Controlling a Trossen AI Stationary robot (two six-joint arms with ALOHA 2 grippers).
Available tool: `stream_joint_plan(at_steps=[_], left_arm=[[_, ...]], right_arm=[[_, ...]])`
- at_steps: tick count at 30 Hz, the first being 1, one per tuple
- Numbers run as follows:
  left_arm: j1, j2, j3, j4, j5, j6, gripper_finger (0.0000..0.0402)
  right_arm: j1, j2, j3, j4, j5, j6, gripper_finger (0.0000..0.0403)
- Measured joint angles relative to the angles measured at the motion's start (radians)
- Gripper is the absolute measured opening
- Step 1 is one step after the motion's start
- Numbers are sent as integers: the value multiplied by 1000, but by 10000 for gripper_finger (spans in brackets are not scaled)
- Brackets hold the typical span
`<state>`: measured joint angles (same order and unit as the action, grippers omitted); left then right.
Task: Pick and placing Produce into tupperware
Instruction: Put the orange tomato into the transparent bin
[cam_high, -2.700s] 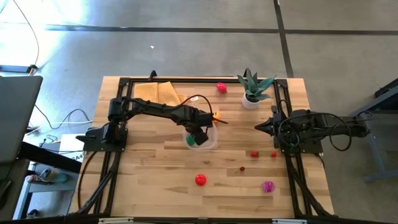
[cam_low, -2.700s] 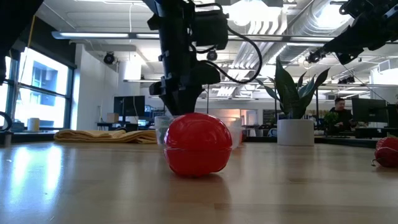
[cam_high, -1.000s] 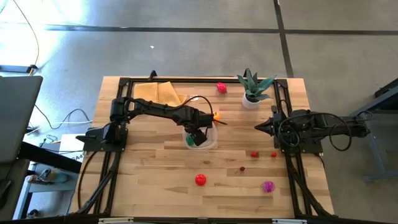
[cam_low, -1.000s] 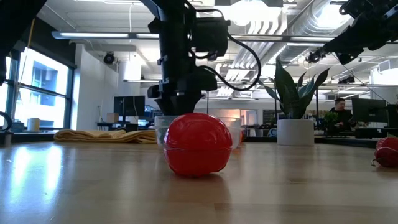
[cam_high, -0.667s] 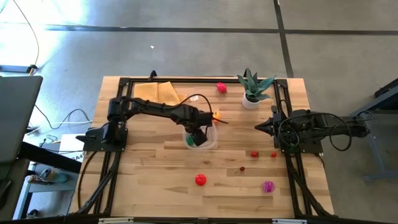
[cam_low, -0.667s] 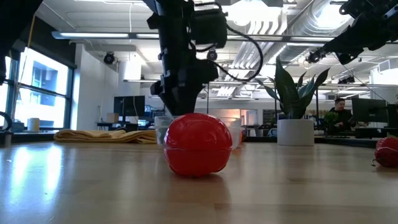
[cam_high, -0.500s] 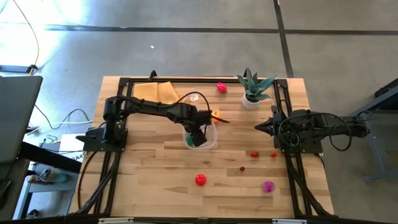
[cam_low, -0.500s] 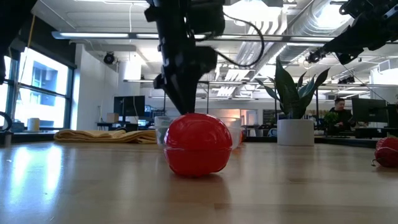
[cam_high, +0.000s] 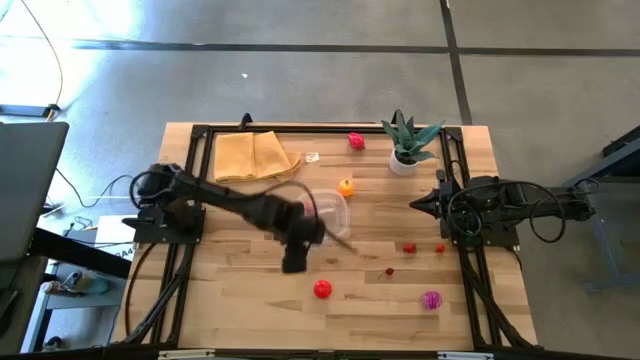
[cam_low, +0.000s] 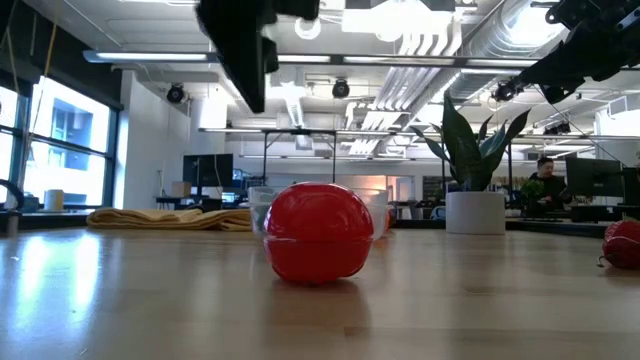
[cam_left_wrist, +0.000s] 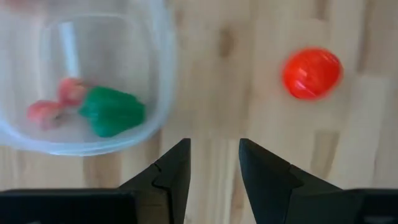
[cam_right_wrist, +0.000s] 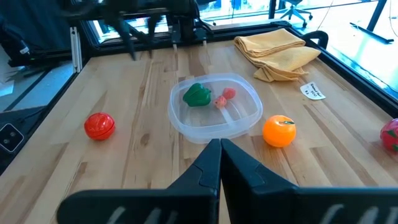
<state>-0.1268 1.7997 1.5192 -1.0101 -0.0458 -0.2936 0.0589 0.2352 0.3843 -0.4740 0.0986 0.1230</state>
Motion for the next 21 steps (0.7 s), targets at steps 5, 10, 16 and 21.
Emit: stream_joint_plan(at_steps=[5, 10, 16, 21], left_arm=[[-93, 19, 0, 54, -39, 68, 124], [-141, 41, 1, 195, -56, 180, 124], [-142, 94, -2, 265, 32, 338, 124], [-142, 124, 1, 316, 76, 350, 124]], right_arm=[[0, 0, 0, 1, 0, 0, 0], [0, 1, 0, 0, 0, 0, 0], [0, 5, 0, 1, 0, 0, 0], [0, 11, 0, 1, 0, 0, 0]])
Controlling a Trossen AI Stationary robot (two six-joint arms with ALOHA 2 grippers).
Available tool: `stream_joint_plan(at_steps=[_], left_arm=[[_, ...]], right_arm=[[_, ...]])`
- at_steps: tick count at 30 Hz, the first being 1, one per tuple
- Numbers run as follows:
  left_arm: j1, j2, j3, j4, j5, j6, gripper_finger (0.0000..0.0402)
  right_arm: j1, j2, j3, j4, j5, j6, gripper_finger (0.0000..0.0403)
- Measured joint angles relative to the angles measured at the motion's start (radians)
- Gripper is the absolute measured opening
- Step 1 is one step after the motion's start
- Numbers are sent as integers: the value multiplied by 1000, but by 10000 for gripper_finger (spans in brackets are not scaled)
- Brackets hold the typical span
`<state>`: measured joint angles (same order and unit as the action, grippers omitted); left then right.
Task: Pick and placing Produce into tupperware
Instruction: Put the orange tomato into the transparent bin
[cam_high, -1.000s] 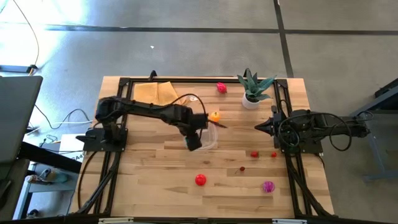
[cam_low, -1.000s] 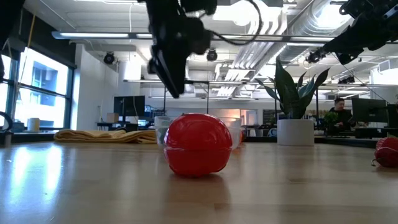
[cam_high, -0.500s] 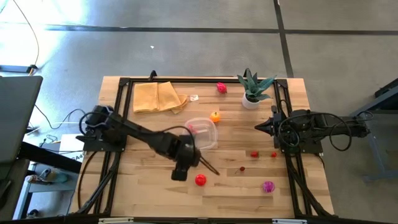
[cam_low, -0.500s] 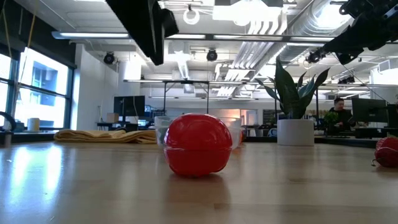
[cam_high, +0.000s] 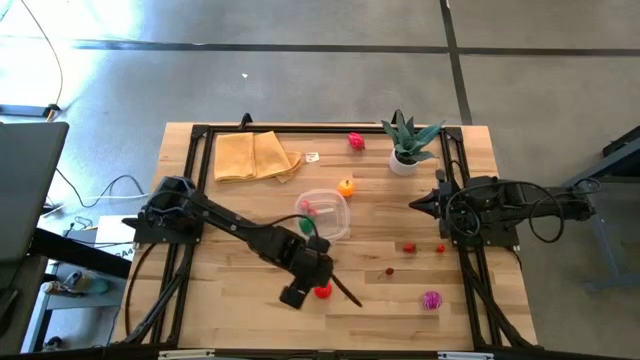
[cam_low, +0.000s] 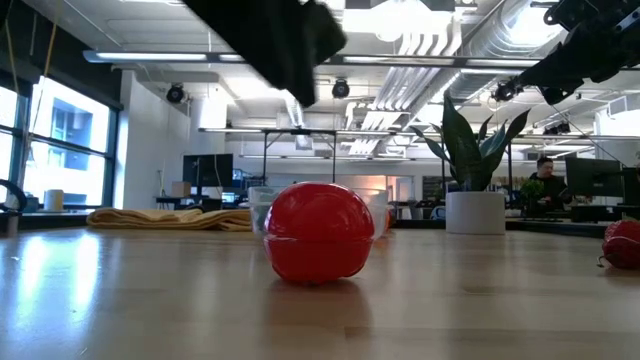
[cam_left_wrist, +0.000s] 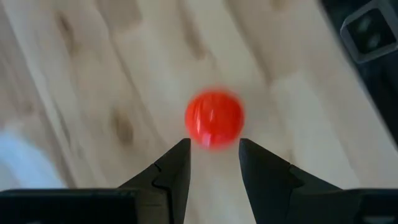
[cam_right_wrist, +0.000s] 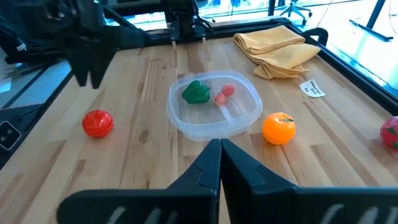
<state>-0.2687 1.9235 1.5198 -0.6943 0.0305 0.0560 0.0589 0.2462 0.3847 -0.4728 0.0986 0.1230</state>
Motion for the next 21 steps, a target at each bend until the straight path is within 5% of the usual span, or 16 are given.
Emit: stream_joint_plan(at_steps=[14, 21], left_arm=[[0, 5, -1, 17, -50, -9, 124], [0, 49, -1, 23, 5, -9, 124]], right_arm=[[0, 15, 0, -1, 0, 8, 0], [0, 16, 0, -1, 0, 8, 0]])
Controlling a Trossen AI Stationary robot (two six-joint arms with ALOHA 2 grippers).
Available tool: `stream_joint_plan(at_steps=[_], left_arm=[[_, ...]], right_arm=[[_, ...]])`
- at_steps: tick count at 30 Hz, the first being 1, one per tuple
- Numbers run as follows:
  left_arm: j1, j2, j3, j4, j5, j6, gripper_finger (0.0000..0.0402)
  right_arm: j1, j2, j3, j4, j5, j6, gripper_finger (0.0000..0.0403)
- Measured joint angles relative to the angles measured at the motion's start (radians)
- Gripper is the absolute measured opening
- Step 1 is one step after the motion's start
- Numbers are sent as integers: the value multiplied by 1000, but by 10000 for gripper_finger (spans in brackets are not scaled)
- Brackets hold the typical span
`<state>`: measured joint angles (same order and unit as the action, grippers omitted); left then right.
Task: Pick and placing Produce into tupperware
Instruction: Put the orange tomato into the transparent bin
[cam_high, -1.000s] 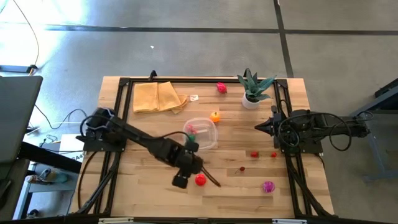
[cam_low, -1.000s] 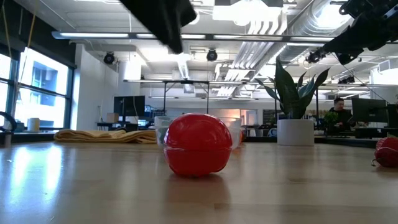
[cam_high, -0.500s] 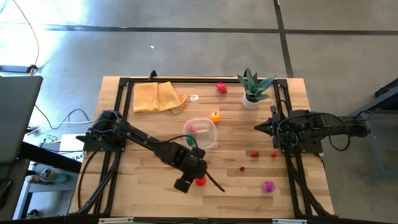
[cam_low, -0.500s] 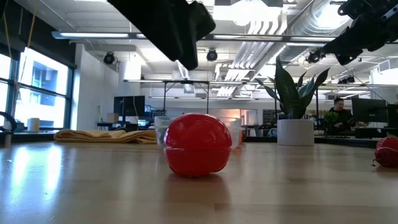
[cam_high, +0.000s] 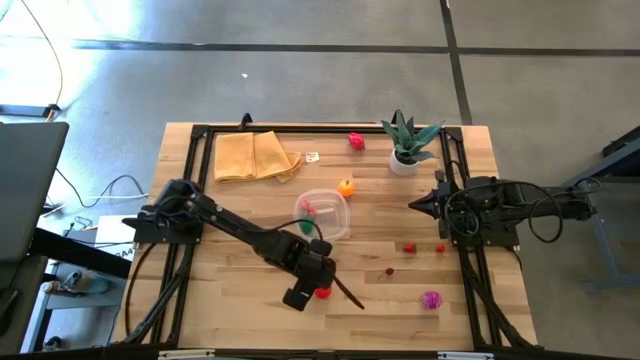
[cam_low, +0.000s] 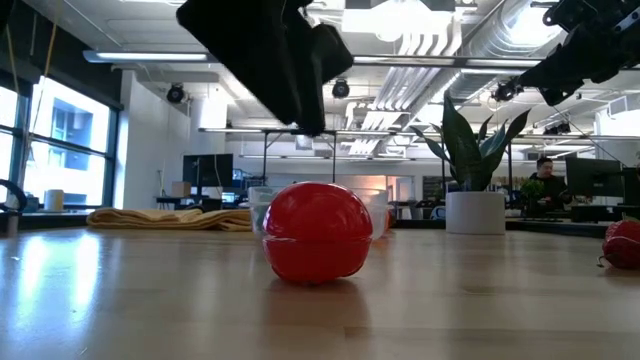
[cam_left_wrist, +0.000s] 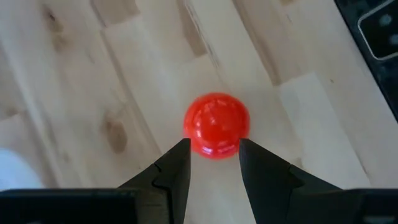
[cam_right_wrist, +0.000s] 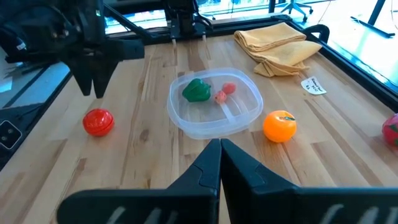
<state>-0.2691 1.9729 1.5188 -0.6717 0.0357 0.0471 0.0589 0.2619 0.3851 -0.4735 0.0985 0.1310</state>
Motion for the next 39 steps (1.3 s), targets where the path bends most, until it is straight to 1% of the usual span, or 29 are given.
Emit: stream_joint_plan(at_steps=[5, 31, 34, 39], left_arm=[[0, 13, 0, -4, 32, 0, 124], [0, 13, 0, 30, 21, 9, 126], [0, 13, 0, 24, -2, 12, 146], [0, 12, 0, 26, -29, 18, 216]], right_arm=[[0, 0, 0, -1, 0, 0, 0], [0, 0, 0, -1, 0, 0, 0], [0, 0, 0, -1, 0, 0, 0], [0, 0, 0, -1, 0, 0, 0]])
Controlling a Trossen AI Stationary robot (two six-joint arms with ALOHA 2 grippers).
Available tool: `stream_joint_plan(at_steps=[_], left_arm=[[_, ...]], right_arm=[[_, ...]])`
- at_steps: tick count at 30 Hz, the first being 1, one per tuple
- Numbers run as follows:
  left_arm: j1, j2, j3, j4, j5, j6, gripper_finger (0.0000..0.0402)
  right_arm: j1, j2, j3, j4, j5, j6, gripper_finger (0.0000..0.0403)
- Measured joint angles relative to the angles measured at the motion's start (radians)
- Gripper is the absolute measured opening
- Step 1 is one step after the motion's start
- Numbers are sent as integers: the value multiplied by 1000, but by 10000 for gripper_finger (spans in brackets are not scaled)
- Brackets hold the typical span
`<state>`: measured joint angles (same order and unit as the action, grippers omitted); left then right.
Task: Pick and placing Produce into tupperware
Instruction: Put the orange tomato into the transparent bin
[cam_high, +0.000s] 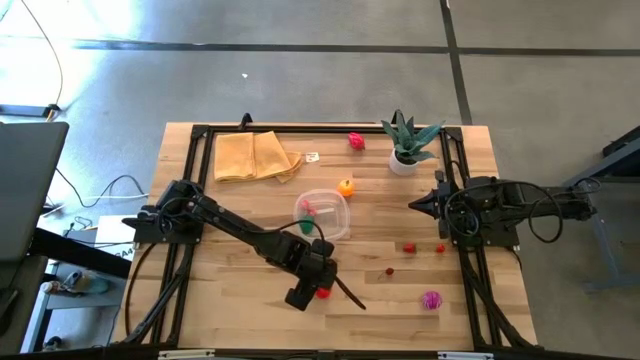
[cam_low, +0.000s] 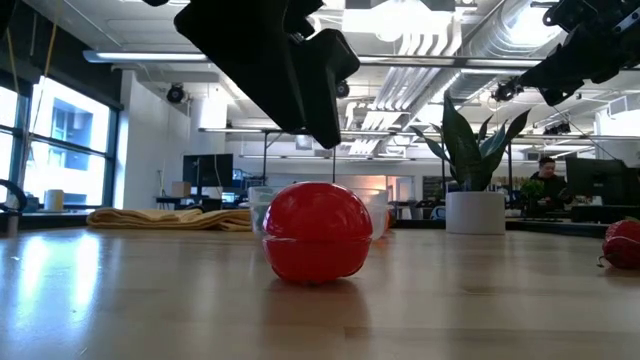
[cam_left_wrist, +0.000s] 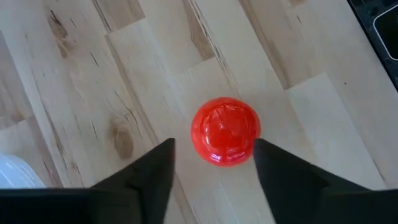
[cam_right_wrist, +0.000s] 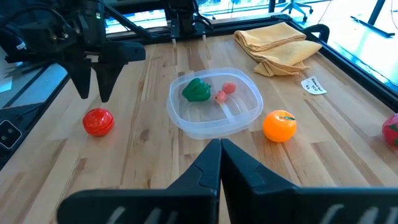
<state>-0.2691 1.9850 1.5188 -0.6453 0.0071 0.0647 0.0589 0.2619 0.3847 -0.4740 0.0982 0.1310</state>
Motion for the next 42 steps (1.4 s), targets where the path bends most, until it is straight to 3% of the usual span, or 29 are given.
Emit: stream_joint_plan(at_steps=[5, 10, 42], left_arm=[[-1, 0, 0, -1, 14, 3, 275], [-16, 0, 0, 0, -2, 16, 299], [-26, 123, -4, 60, -41, 58, 300]], right_arm=[[0, 0, 0, 0, 0, 0, 0], [0, 0, 0, 0, 0, 0, 0], [0, 1, 0, -1, 0, 0, 0]])
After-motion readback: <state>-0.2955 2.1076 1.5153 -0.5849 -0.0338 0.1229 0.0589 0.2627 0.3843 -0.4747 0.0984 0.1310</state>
